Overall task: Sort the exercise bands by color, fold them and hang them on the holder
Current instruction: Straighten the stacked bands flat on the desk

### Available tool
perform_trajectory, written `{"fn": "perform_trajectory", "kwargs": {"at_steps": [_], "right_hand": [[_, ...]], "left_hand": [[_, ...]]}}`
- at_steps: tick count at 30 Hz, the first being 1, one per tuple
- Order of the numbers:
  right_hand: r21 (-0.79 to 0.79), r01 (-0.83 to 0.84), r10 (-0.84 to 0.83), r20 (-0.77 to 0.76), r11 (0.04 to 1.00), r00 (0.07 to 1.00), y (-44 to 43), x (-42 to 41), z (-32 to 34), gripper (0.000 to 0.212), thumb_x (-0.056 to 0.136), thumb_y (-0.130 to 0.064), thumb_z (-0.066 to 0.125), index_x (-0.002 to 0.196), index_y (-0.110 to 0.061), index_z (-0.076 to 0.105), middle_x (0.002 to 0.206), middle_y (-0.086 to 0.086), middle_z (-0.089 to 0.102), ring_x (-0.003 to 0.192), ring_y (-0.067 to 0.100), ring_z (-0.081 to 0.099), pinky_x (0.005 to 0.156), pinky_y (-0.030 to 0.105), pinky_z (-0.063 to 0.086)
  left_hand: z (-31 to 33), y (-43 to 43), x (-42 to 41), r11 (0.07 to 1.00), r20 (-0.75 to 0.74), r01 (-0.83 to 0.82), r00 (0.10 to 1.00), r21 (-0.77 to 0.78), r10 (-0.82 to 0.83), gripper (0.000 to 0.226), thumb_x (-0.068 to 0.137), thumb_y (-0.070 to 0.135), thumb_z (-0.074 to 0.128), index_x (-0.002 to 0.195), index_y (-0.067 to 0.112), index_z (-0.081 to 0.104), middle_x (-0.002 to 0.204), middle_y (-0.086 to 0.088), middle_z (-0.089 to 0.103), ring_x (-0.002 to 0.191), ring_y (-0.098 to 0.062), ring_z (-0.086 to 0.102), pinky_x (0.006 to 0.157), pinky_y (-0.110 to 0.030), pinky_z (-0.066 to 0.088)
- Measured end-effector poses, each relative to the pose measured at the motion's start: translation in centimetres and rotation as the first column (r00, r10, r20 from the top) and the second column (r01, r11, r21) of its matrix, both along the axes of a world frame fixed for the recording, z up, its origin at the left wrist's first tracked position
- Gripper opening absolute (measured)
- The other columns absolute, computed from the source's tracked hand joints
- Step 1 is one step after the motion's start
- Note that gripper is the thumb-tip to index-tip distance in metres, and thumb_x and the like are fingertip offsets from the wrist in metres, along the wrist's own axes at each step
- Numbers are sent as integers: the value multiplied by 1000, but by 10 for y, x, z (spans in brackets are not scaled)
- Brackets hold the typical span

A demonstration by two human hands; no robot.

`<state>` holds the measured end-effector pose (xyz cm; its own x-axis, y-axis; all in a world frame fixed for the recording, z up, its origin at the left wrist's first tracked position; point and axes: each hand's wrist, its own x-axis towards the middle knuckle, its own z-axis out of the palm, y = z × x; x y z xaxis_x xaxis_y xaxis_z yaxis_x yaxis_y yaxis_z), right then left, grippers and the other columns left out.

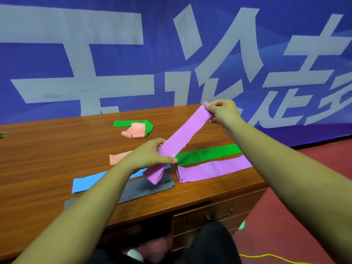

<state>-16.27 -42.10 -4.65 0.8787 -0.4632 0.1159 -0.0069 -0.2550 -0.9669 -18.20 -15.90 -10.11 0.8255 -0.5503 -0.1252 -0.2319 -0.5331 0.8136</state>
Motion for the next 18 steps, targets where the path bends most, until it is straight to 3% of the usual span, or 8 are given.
{"fn": "perform_trajectory", "kwargs": {"at_steps": [4, 8, 11, 13, 15, 18], "right_hand": [[62, 64, -61, -45, 996, 997, -24, -5, -24, 15, 92, -14, 65, 77, -11, 65, 84, 12, 67, 66, 19, 65, 62, 32, 57], [129, 153, -144, -78, 980, 987, -50, -16, -49, 19, 92, -10, 63, 73, -10, 62, 75, 10, 61, 61, 19, 60, 52, 26, 54], [156, 207, -191, -114, 966, 975, -69, -30, -69, 22, 91, -8, 64, 70, -10, 60, 71, 10, 59, 60, 19, 57, 50, 26, 53], [154, 219, -198, -138, 963, 970, -79, -40, -83, 19, 91, -8, 65, 72, -8, 61, 72, 11, 59, 55, 16, 56, 45, 22, 52], [160, 215, -190, -159, 963, 969, -89, -48, -98, 16, 90, -8, 66, 75, -5, 62, 77, 16, 61, 49, 14, 57, 43, 22, 51], [137, 218, -193, -176, 966, 965, -101, -58, -115, 12, 88, -7, 70, 77, -4, 64, 83, 16, 65, 61, 20, 63, 50, 22, 55]], "left_hand": [[-5, -1, 2, 994, -12, 31, 999, 101, -30, 36, 76, 35, 81, 99, 19, 58, 96, -1, 65, 84, -17, 63, 65, -30, 49], [-12, 0, 3, 999, -164, 48, 985, -15, -49, 33, 71, 29, 77, 95, 12, 61, 92, -10, 68, 85, -22, 65, 82, -45, 56], [-21, -5, 1, 990, -247, 20, 967, -138, -54, 15, 85, 11, 70, 96, 11, 61, 89, -11, 69, 75, -16, 65, 69, -31, 55], [-25, -11, -1, 983, -279, -28, 960, -182, -24, 8, 92, 5, 62, 99, 7, 62, 90, -14, 69, 73, -17, 66, 70, -30, 56], [-30, -17, -3, 978, -277, -69, 961, -198, 12, 12, 93, 4, 60, 105, 6, 64, 98, -18, 70, 79, -22, 68, 77, -36, 58], [-36, -26, -7, 982, -176, -107, 981, -158, 78, 17, 95, 6, 58, 106, 14, 68, 106, -12, 69, 84, -20, 66, 81, -38, 57]]}}
